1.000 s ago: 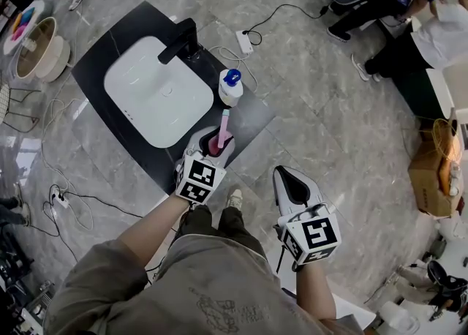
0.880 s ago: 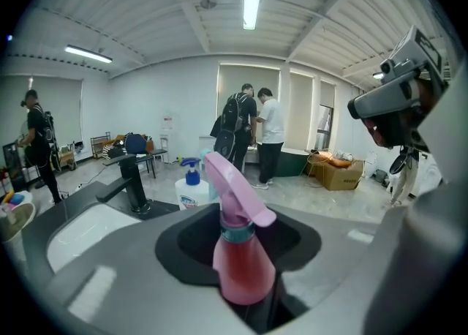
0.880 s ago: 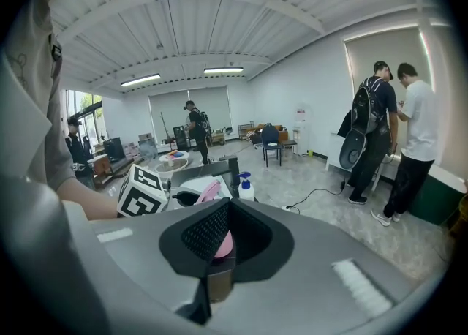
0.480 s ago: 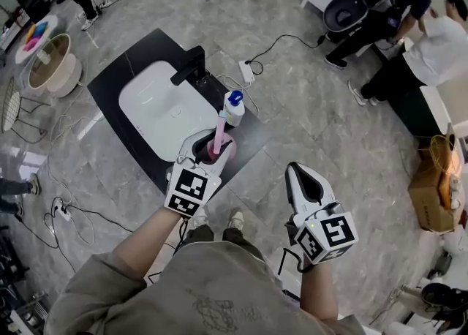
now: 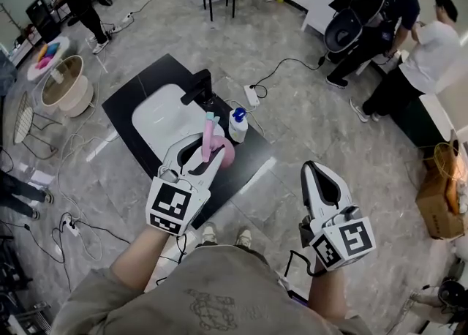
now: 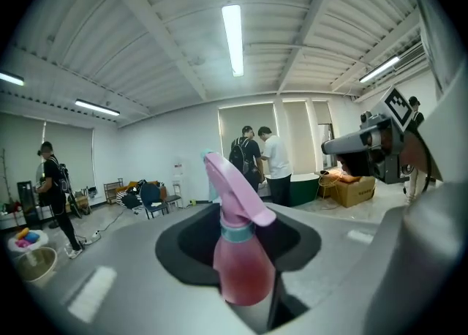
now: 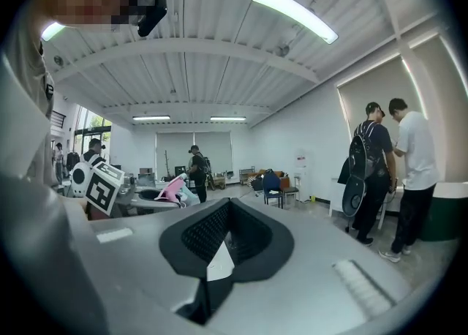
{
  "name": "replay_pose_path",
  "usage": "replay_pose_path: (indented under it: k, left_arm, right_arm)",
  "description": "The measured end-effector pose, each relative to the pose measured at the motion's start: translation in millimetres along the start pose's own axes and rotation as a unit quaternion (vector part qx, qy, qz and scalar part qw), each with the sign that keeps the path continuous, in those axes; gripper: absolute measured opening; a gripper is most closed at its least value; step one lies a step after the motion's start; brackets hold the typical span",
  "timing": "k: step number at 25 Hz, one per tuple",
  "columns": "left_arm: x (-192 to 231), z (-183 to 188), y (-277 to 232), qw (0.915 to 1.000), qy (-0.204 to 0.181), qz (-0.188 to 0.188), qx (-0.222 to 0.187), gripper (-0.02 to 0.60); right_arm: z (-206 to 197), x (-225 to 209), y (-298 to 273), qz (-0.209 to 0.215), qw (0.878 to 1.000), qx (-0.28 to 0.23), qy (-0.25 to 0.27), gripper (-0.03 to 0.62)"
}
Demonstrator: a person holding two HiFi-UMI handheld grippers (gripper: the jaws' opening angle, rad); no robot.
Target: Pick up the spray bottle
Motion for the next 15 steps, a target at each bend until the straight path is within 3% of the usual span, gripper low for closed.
replay_pose_path:
  k: [5,15]
  left_arm:
    - [-2.1,17.5,21.2,0.9998,-0.006,0.009,-0.016,0.153]
    - [-15.9,25.2,49.1,0.9996,-0.011,0.02,-0.015,0.149]
  right_arm:
    - [7.9,4.6,13.7,-0.001,1.0,-0.013,0.012,0.028]
    - [-1.8,18.9,26.3,-0.01,0.996,0.0,0.085,0.028]
Point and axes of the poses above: the fingertips, and each gripper's own axes: y backward along the fingers, x to its left, z out of its top, the point moved 9 cm from there along y, backward along the fingers, and after that the axes turned 3 degrees about -x, right-handed, at the moved point
